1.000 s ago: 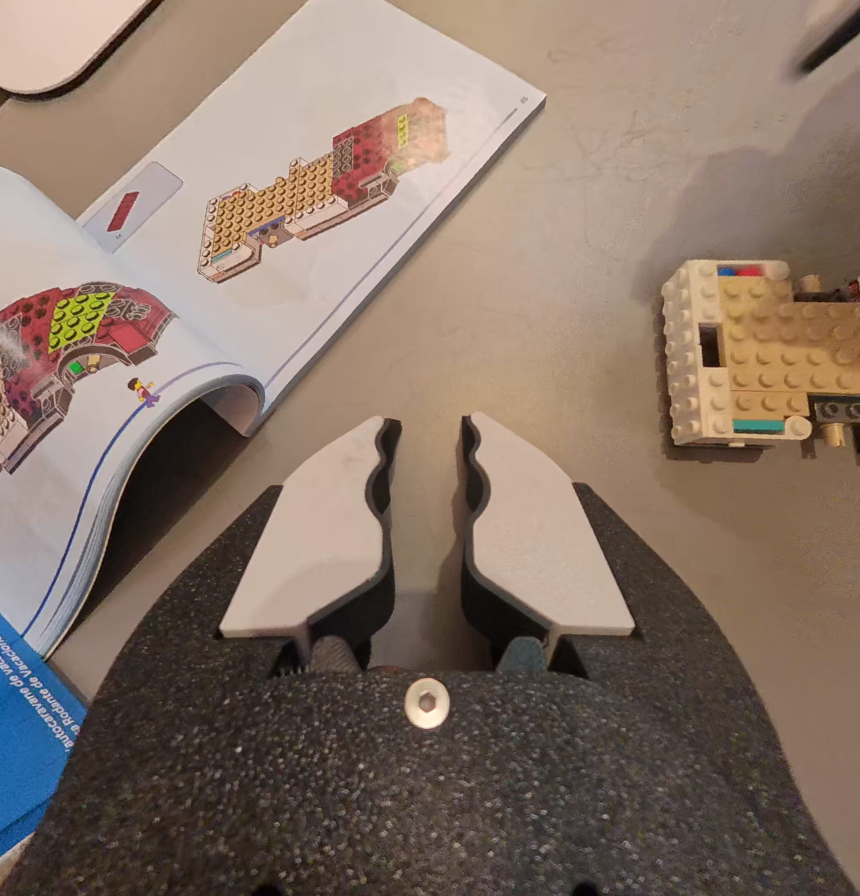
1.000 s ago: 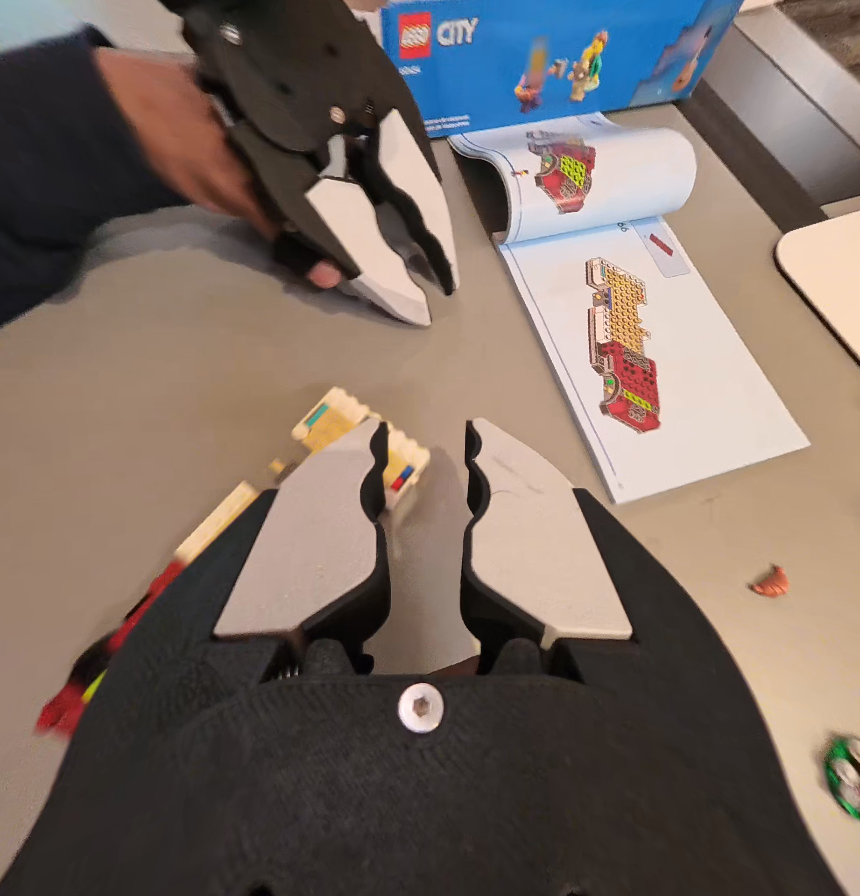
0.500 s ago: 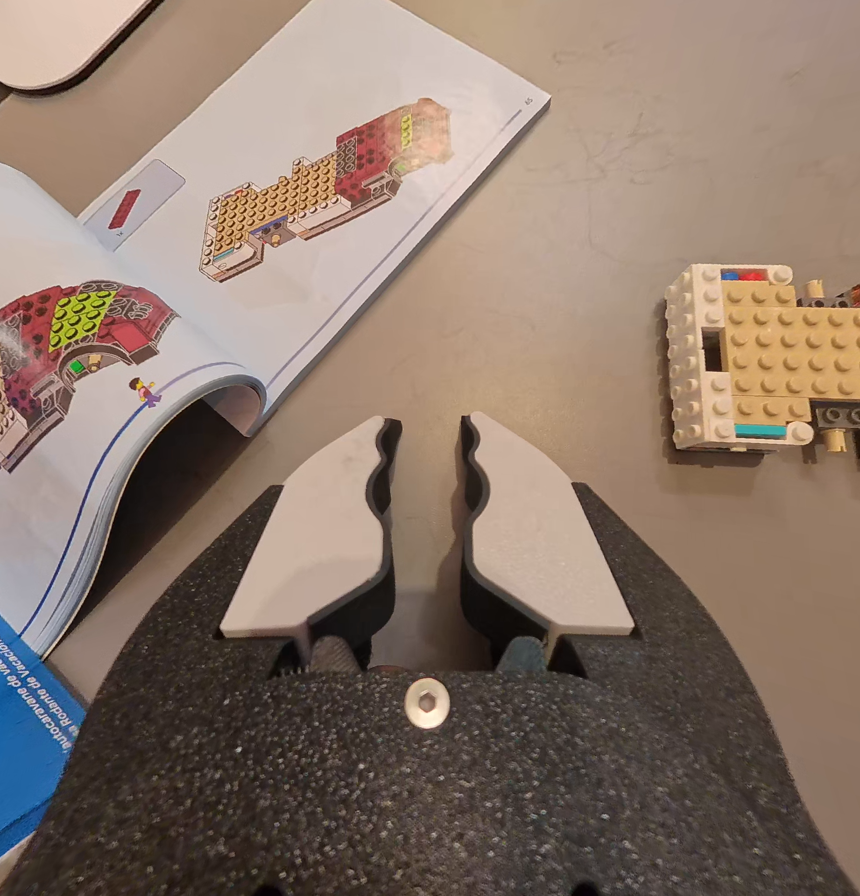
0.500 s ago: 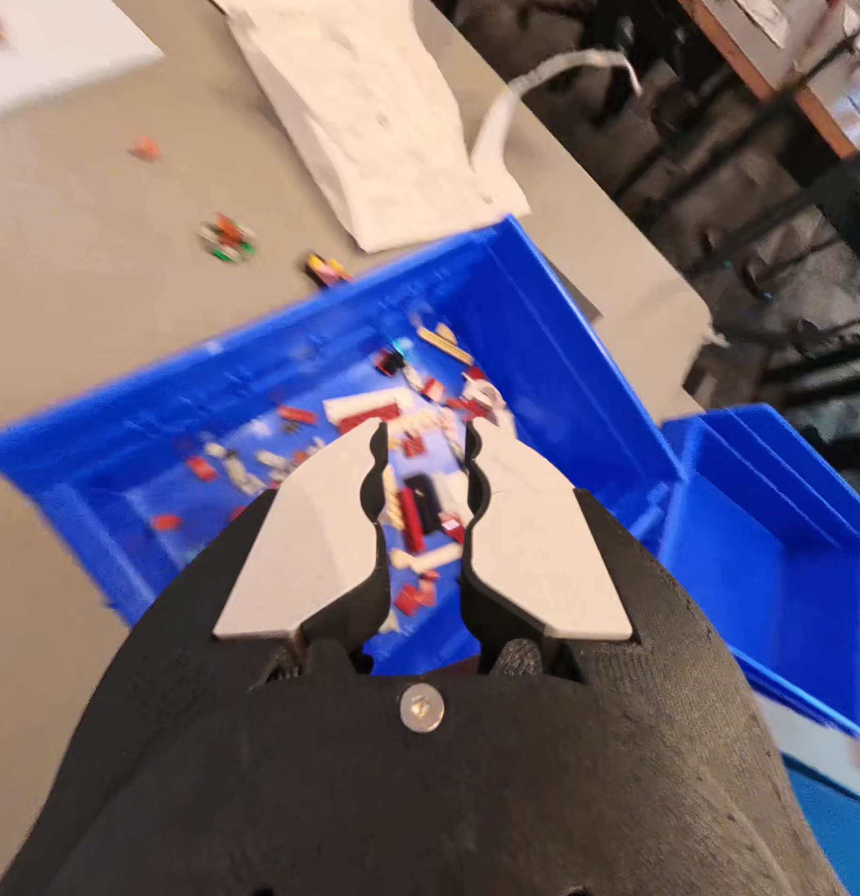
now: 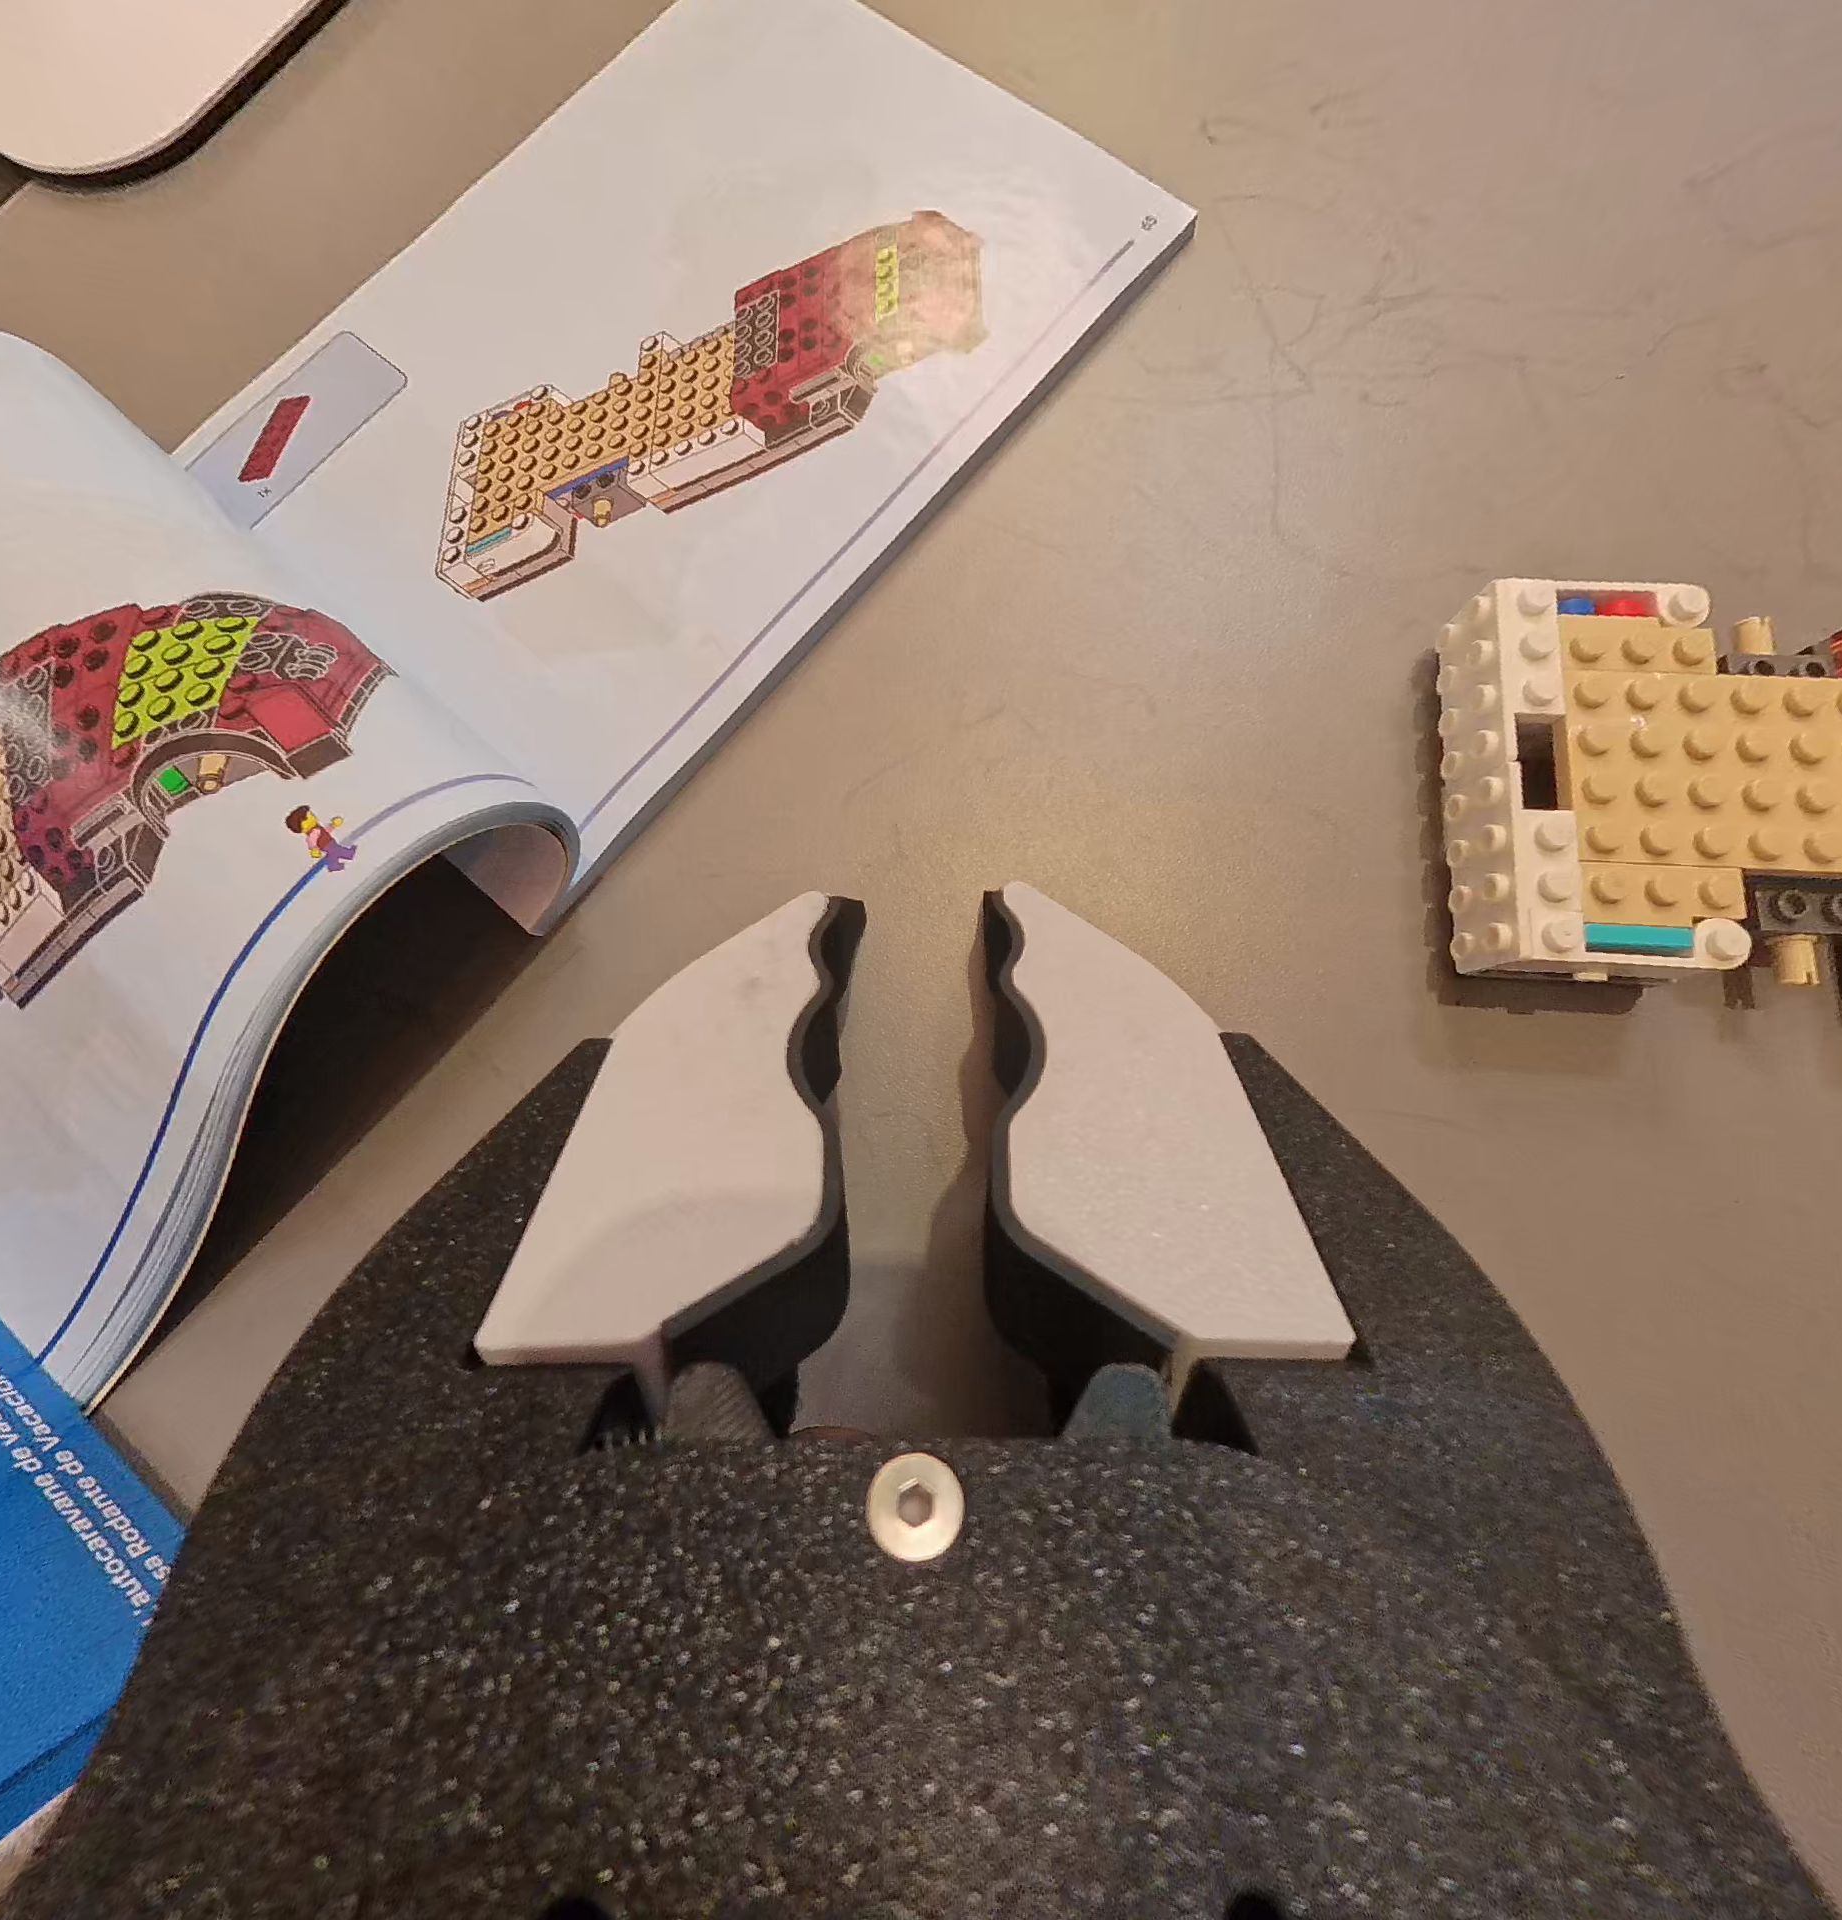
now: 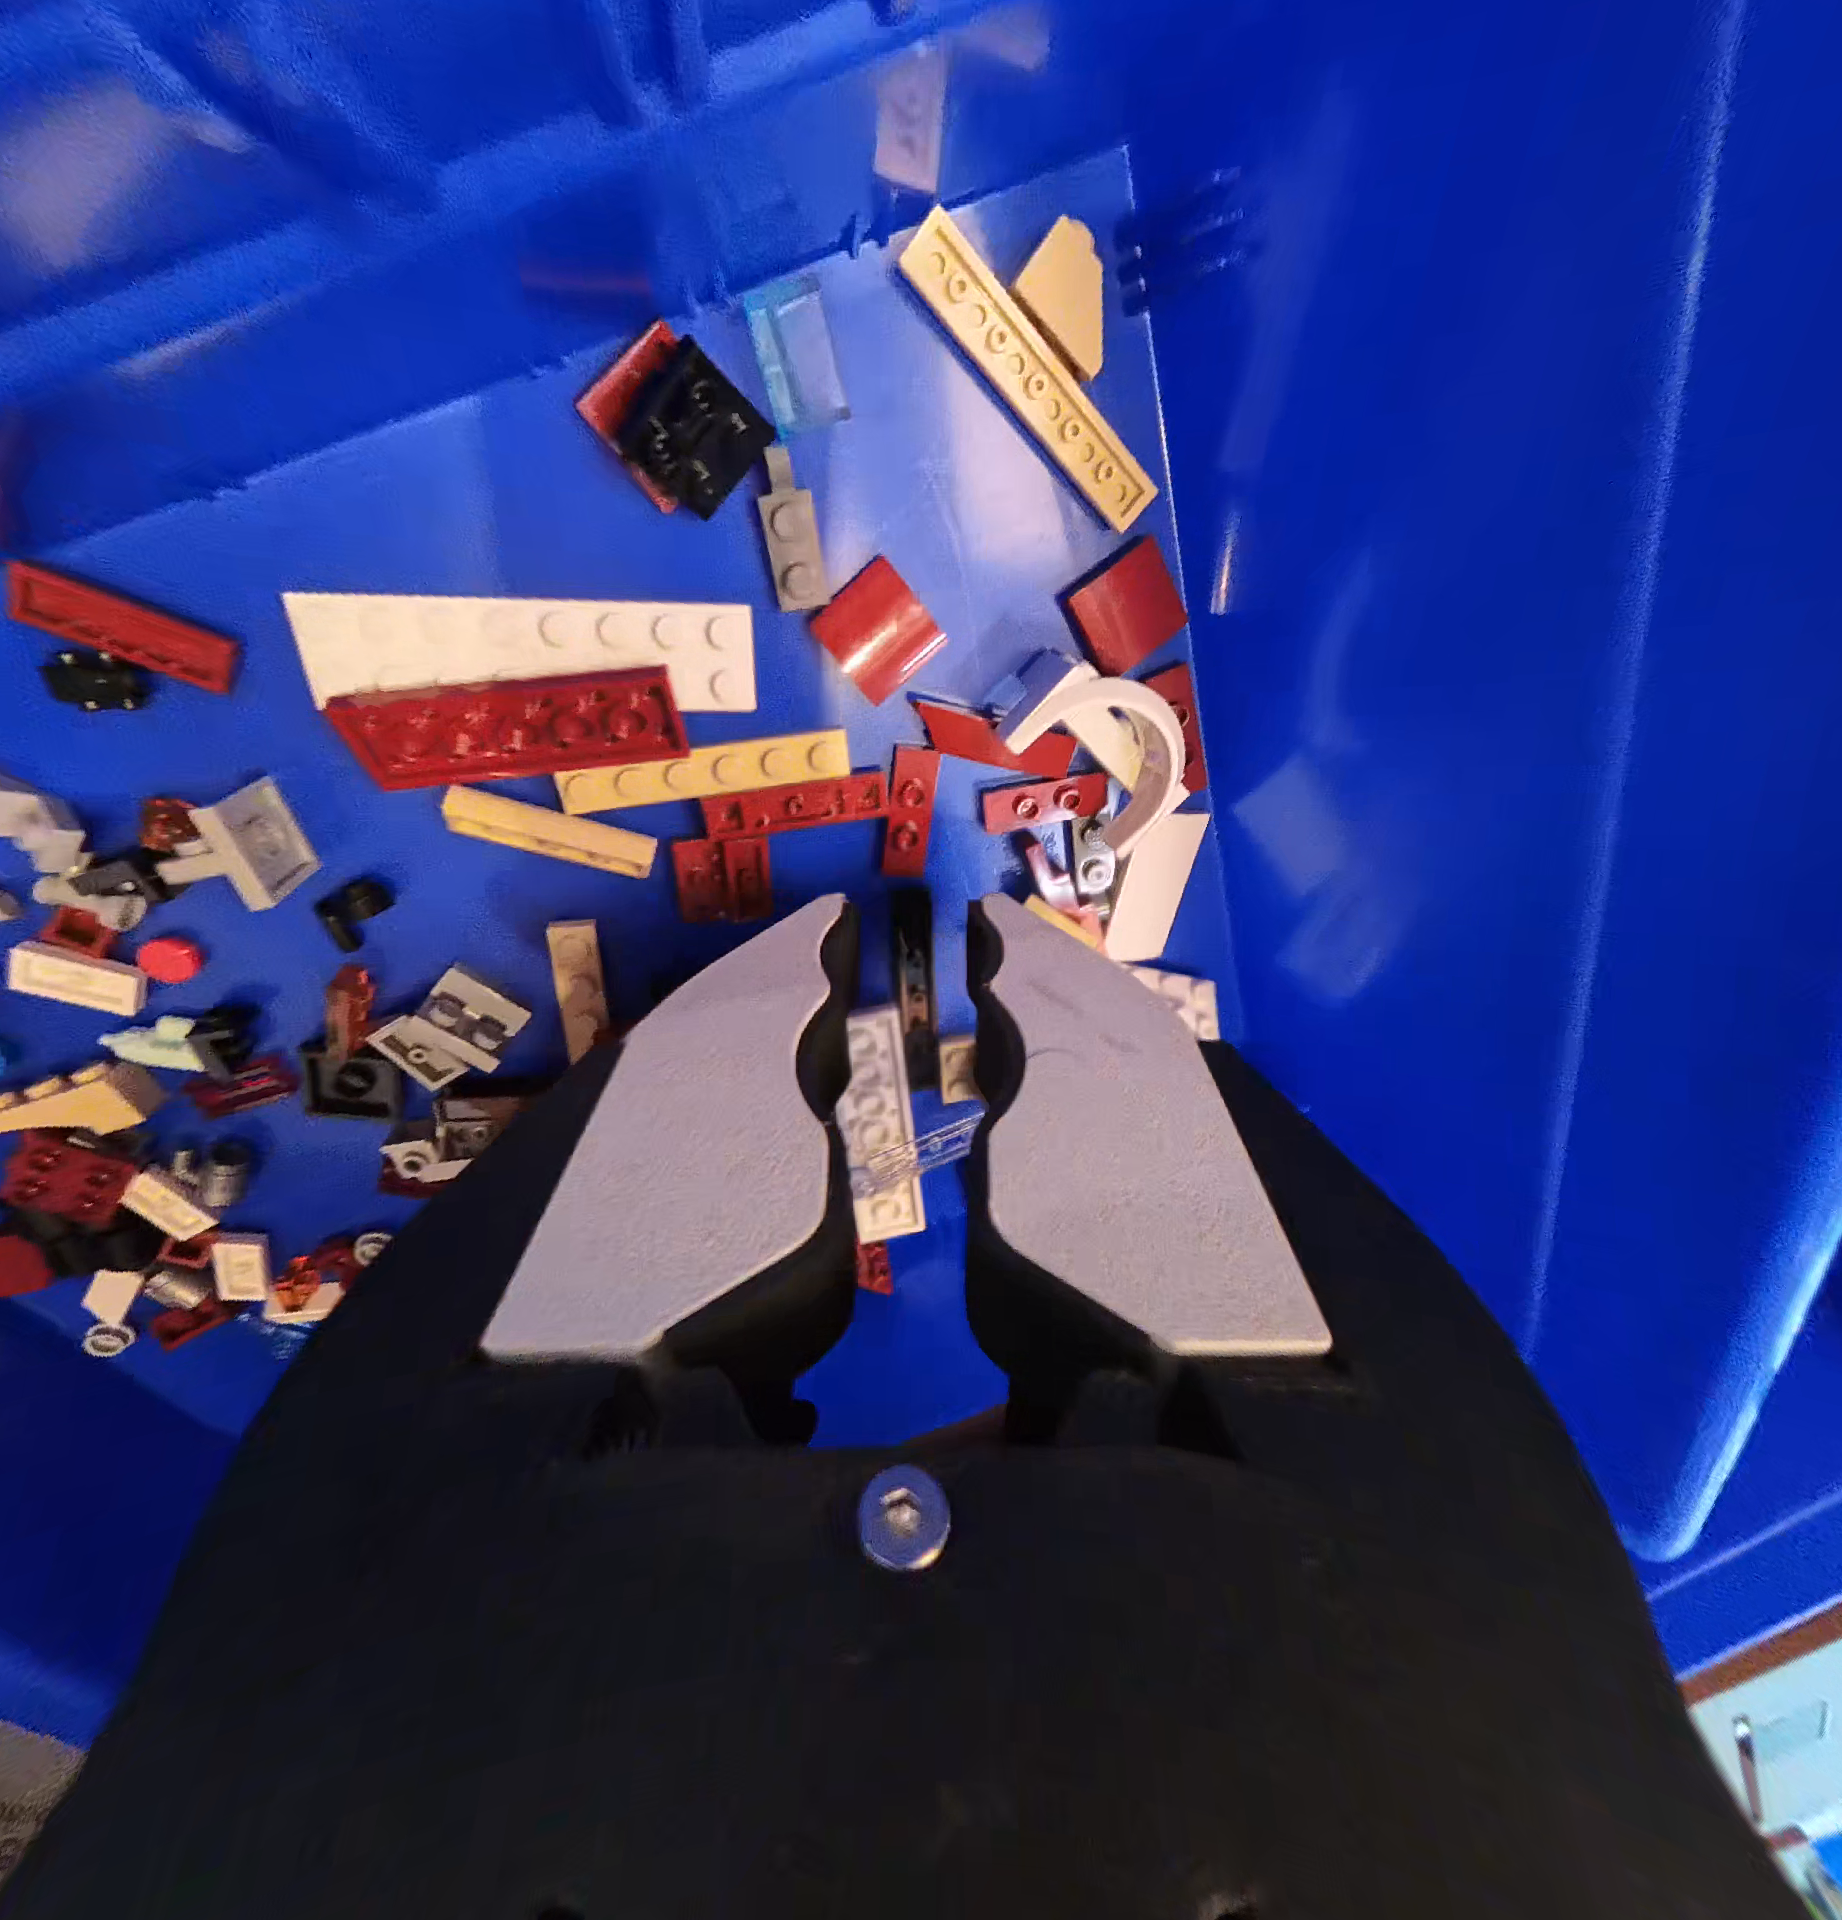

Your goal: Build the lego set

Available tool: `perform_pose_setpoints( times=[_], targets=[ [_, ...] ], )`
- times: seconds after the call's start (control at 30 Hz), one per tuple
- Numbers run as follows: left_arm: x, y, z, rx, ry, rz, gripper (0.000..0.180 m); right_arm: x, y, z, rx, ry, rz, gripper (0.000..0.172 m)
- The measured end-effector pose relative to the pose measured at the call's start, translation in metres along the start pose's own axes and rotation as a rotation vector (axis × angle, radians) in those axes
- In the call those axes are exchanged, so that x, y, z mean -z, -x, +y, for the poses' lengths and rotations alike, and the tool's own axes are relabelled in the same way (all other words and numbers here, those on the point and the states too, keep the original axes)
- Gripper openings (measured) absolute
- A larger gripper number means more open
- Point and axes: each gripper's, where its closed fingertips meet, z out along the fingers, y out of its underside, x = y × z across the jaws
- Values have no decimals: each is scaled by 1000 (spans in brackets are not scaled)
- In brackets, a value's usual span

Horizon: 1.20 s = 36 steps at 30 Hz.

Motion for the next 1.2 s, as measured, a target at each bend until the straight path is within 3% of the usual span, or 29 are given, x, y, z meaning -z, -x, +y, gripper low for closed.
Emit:
perform_pose_setpoints(
  times=[0.03,0.53,0.77,0.9,1.03,1.1,1.2],
  targets=[
    [0,0,0,1,0,1,26,-1,0,-2,6,-1,-5,20],
    [0,-3,0,-22,-1,8,23,-11,6,0,-13,84,-109,9],
    [1,-5,0,-45,-3,1,21,42,21,-16,-23,-36,-39,9],
    [1,-5,0,-49,-5,-4,21,103,73,-58,83,-219,-34,8],
    [1,-5,0,-48,-5,-6,21,150,166,-112,240,-392,-76,8],
    [1,-4,0,-49,-5,-7,21,144,211,-129,311,-395,-83,8],
    [1,-4,0,-50,-6,-10,21,99,270,-140,387,-317,-136,8]
  ],
)
